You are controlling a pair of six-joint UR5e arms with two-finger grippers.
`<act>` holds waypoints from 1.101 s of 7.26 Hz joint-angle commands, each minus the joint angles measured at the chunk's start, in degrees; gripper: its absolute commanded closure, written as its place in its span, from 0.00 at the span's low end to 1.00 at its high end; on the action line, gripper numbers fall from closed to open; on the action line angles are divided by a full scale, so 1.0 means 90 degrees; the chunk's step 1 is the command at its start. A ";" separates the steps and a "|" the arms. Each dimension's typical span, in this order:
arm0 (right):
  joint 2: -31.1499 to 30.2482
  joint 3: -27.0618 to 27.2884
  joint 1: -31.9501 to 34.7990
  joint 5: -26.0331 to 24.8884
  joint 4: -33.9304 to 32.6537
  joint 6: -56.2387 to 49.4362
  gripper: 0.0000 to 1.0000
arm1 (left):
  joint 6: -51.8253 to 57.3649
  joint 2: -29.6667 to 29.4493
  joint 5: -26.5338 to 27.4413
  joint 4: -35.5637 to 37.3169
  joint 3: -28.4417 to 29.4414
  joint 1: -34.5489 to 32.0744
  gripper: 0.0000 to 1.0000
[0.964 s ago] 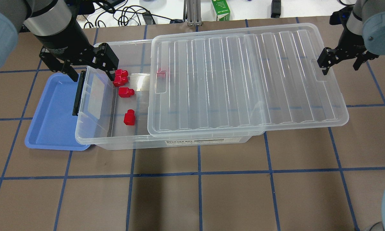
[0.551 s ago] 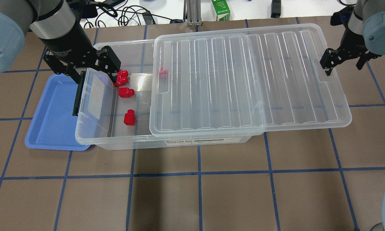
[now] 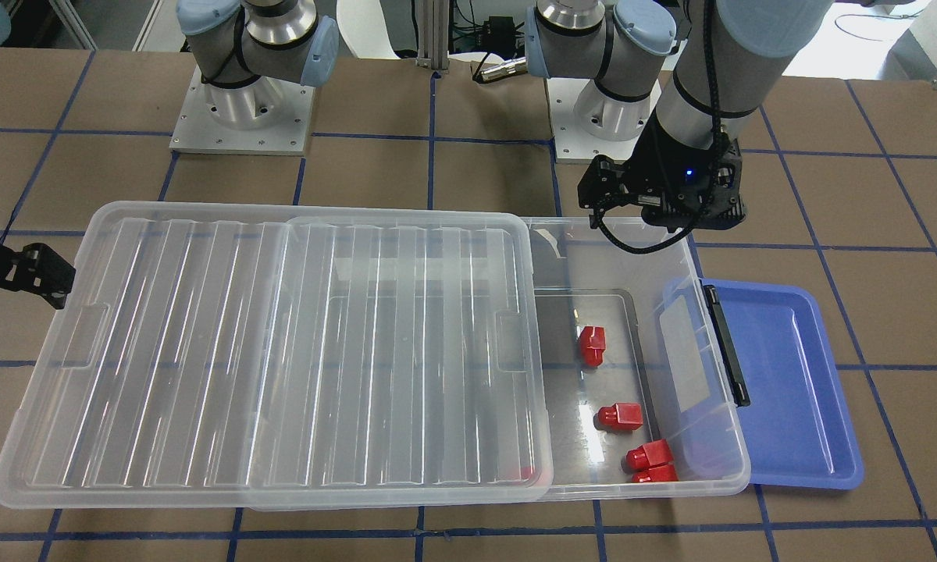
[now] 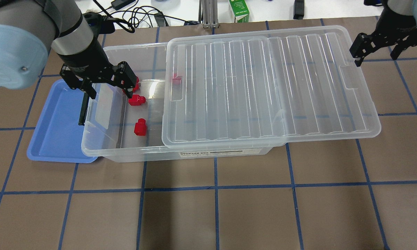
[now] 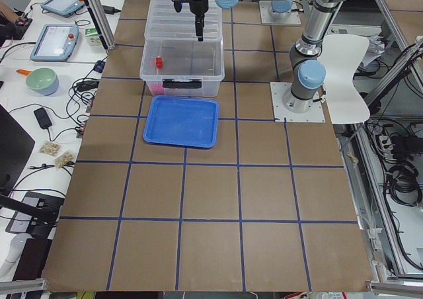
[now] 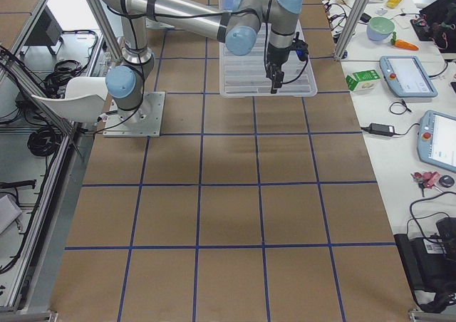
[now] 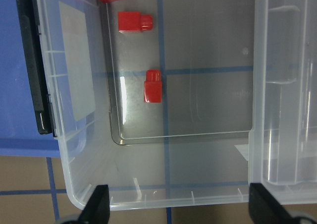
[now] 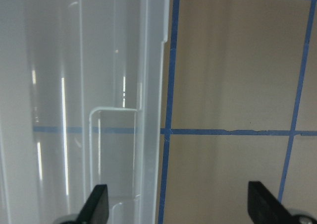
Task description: Place red block in blue tray from box
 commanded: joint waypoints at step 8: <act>-0.0351 -0.0263 0.0681 0.0628 0.0668 0.0402 0.00 | 0.0426 -0.1028 0.0079 0.2258 -0.1411 0.0088 0.00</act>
